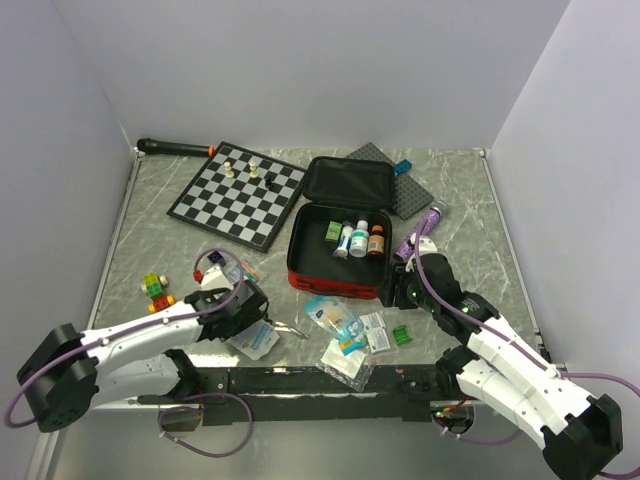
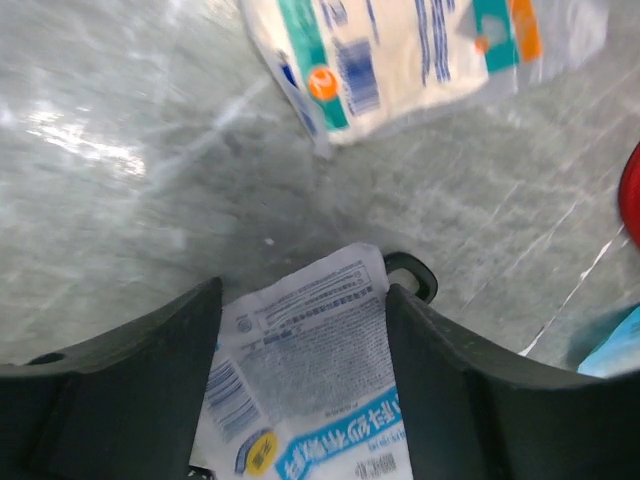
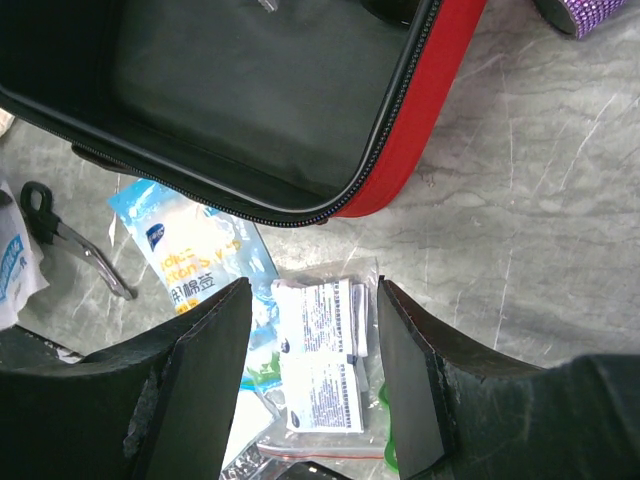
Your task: Organize the medicine kit
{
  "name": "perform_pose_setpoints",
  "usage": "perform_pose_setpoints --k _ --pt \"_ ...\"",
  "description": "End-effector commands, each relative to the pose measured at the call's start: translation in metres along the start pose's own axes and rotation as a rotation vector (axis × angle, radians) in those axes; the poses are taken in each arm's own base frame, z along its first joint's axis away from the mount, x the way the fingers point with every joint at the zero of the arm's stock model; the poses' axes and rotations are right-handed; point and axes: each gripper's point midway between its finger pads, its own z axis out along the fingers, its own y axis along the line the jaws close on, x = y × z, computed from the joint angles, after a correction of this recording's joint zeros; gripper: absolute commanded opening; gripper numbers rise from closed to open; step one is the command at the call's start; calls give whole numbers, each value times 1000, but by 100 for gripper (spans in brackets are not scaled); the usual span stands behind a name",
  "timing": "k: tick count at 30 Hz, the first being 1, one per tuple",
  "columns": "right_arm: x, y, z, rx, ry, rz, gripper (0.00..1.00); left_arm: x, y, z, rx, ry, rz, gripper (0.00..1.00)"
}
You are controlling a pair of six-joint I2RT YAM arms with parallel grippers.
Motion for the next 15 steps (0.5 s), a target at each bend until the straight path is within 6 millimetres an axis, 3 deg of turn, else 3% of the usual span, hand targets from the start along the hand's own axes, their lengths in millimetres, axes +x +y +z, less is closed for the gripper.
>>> perform_pose_setpoints --k 1,4,12,15 --pt "-6 4 1 -17 -25 -2 60 19 -17 6 68 89 63 66" --pt "-7 4 1 -18 -28 -1 60 26 -18 9 72 113 84 60" --pt "-9 7 0 -25 -29 -4 60 11 -46 -5 208 66 95 24" --pt "-14 16 -6 -77 -51 -19 60 3 -57 -10 245 42 96 8"
